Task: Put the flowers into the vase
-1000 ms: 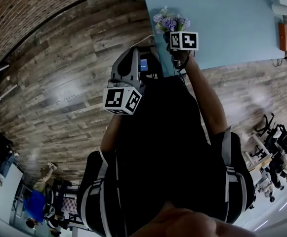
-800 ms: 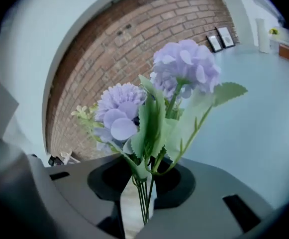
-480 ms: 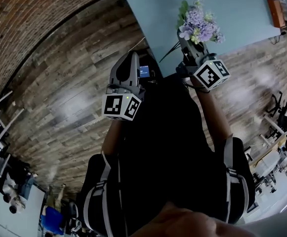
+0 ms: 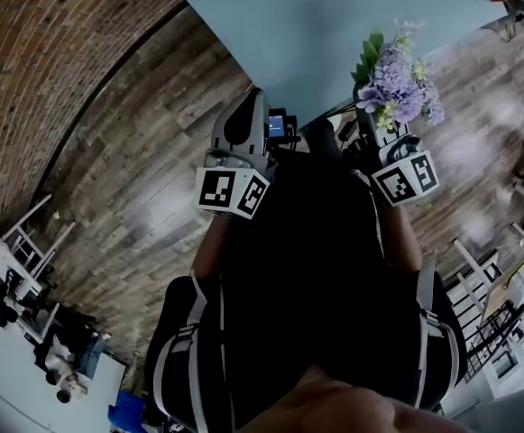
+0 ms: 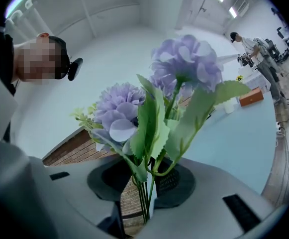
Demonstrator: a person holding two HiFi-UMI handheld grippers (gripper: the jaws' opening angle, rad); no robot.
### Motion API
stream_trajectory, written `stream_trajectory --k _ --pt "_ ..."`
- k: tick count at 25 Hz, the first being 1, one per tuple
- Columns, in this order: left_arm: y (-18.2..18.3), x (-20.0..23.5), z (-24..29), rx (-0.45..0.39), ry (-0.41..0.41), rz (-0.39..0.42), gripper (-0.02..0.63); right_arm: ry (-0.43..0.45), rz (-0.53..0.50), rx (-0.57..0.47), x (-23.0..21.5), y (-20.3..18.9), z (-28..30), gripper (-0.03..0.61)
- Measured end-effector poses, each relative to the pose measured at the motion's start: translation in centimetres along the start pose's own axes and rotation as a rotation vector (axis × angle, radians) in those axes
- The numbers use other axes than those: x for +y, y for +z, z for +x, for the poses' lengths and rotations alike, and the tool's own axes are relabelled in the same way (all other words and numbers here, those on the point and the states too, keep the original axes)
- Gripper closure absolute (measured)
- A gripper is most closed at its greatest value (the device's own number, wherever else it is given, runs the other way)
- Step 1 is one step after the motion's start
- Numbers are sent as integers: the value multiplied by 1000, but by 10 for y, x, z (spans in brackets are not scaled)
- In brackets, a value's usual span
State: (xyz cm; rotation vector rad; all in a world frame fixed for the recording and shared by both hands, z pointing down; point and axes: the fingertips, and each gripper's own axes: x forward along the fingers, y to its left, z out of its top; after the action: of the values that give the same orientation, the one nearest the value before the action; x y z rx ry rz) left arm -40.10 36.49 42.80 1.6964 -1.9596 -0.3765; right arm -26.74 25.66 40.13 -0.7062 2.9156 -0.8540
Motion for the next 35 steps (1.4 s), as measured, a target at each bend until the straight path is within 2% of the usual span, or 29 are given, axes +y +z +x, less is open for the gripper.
stream_trajectory --k 5,8,13,19,25,30,35 --pt "-32 -87 24 8 -48 31 584 -6 -8 -86 -45 23 -77 451" --pt "-54 -137 35 23 -64 48 584 4 -36 -79 -71 30 -111 451" --pt "-98 -241 77 80 -130 109 584 -3 -79 -108 -132 65 -181 451" --pt "-143 -332 111 144 -207 158 584 -51 -41 -131 -187 89 -250 451" --pt "-165 -373 141 236 -320 184 584 -141 -40 -172 -219 99 -274 451" --pt "-180 -406 188 266 -394 210 584 -209 -39 -168 -256 115 -277 451" --pt "-187 -436 249 264 -457 152 584 -265 -82 -167 -294 149 -272 451"
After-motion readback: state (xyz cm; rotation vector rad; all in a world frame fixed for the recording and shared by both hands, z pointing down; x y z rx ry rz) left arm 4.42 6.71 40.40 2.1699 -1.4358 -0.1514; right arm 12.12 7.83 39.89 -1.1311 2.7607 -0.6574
